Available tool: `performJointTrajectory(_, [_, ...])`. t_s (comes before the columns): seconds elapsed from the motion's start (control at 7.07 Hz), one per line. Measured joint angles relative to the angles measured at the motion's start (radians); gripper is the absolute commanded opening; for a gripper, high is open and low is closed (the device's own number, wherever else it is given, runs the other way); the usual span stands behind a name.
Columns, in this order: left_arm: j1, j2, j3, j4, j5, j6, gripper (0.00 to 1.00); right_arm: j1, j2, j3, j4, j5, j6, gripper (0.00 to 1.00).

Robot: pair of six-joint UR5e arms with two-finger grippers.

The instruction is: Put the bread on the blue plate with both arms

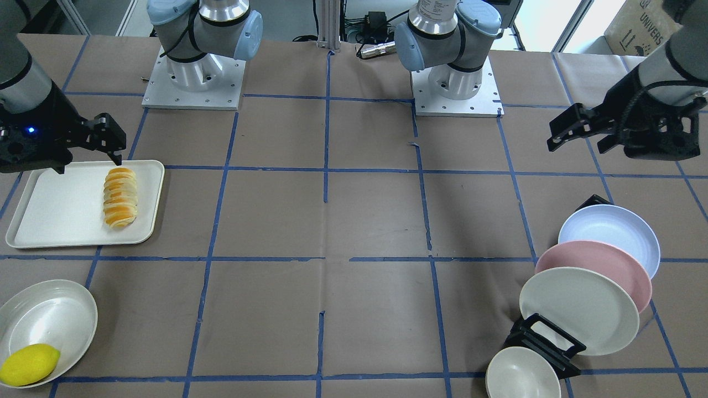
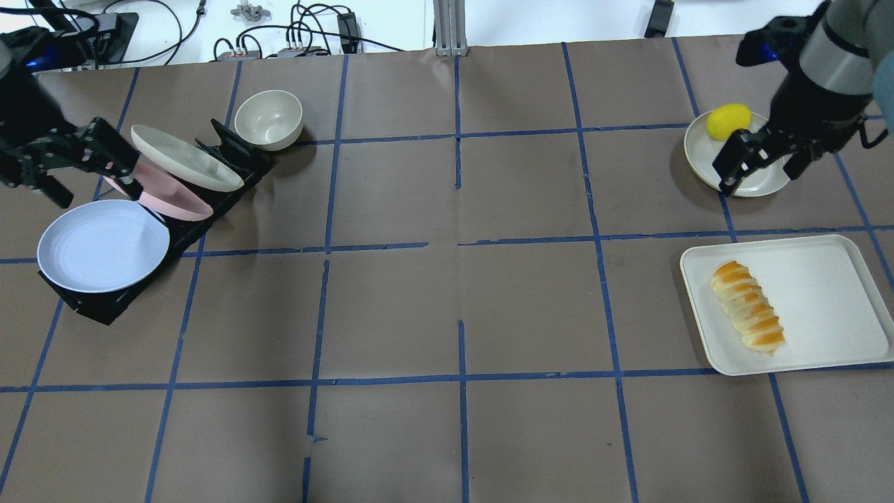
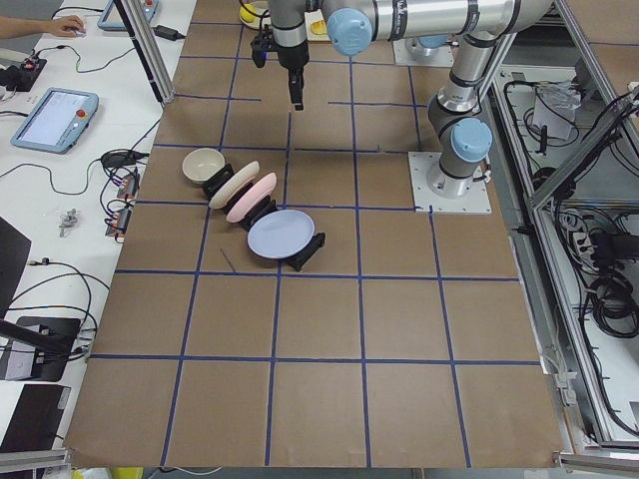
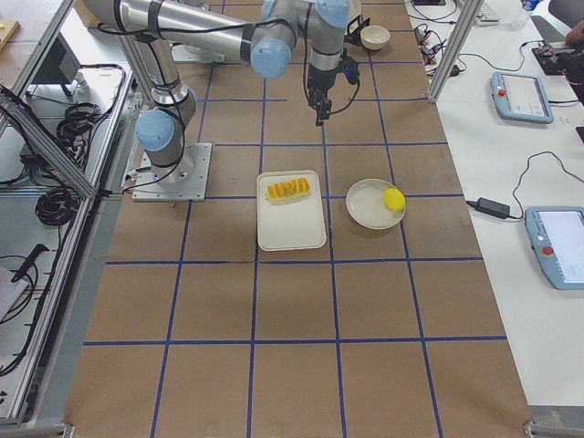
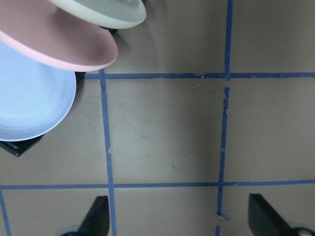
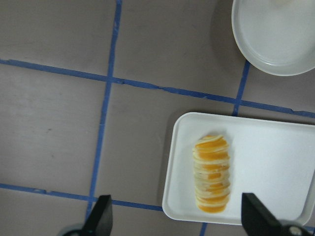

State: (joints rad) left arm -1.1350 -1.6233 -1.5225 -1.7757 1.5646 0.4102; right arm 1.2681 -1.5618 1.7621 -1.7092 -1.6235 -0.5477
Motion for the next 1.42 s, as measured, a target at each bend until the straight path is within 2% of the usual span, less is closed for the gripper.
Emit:
performJointTrajectory(0.42, [0.223, -0.092, 0.027, -0.024, -0.008, 0.275, 1.00, -0.123, 0.001, 0.243, -0.198, 0.000, -0.112, 0.95])
performJointTrajectory(0.71, [0.338, -0.161, 0.029, 0.050, -0.043, 0.481, 1.00, -0.142, 0.019, 0.357, -0.341, 0.001, -0.116, 0.94])
performJointTrajectory(0.99, [0.381, -0.249, 0.054, 0.182, -0.054, 0.591, 1.00, -0.180, 0.076, 0.396, -0.427, 0.002, -0.118, 0.90])
performJointTrajectory(1.42, [0.368, -0.485, 0.208, 0.231, -0.071, 0.610, 0.99, -0.194, 0.137, 0.435, -0.532, 0.010, -0.118, 0.89])
